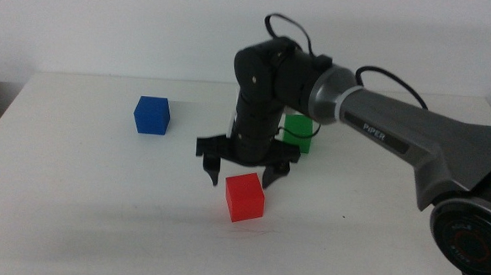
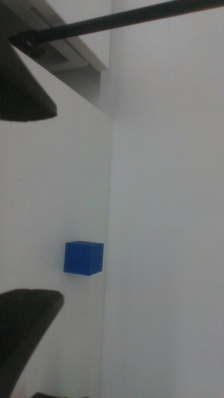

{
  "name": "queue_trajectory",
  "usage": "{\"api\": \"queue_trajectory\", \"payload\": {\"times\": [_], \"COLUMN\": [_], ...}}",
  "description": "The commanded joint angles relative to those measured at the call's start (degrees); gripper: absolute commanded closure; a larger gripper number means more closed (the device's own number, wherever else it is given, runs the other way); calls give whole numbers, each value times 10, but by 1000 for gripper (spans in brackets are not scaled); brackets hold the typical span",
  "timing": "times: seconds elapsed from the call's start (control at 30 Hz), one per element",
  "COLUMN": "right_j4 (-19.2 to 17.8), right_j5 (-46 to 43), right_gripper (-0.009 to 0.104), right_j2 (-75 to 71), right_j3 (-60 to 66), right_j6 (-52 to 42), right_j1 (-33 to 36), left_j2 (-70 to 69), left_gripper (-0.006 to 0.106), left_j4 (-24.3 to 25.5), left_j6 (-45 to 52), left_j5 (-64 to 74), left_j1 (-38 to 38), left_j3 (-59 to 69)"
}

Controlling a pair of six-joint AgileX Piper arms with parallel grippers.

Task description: Stack red cubes first, then green, then blue cubes in a specific spot.

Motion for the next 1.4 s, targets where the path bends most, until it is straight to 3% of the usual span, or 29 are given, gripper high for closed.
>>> {"api": "queue_trajectory", "payload": {"times": [0.0, 0.13, 0.37, 0.43, 0.53, 0.7, 1.37], "right_j4": [-7, -50, -161, -203, -237, -250, -251], "right_j5": [45, 45, 36, 14, -38, -115, -178], "right_gripper": [20, 20, 20, 20, 20, 20, 20], "right_j2": [-57, -76, -85, -84, -80, -63, 17], "right_j3": [-31, -38, -45, -45, -45, -45, -49], "right_j6": [-14, -14, -4, 2, 8, 6, 8], "right_j1": [-3, -9, -40, -48, -59, -75, -106], "left_j2": [-10, -10, -10, -10, -10, -10, -10], "left_gripper": [11, 11, 11, 11, 11, 11, 11], "left_j4": [-4, -4, -4, -4, -4, -4, -4], "left_j6": [-6, -6, -6, -6, -6, -6, -6], "left_j5": [-44, -44, -44, -44, -44, -44, -44], "left_j1": [-2, -2, -2, -2, -2, -2, -2], "left_j3": [-2, -2, -2, -2, -2, -2, -2]}}
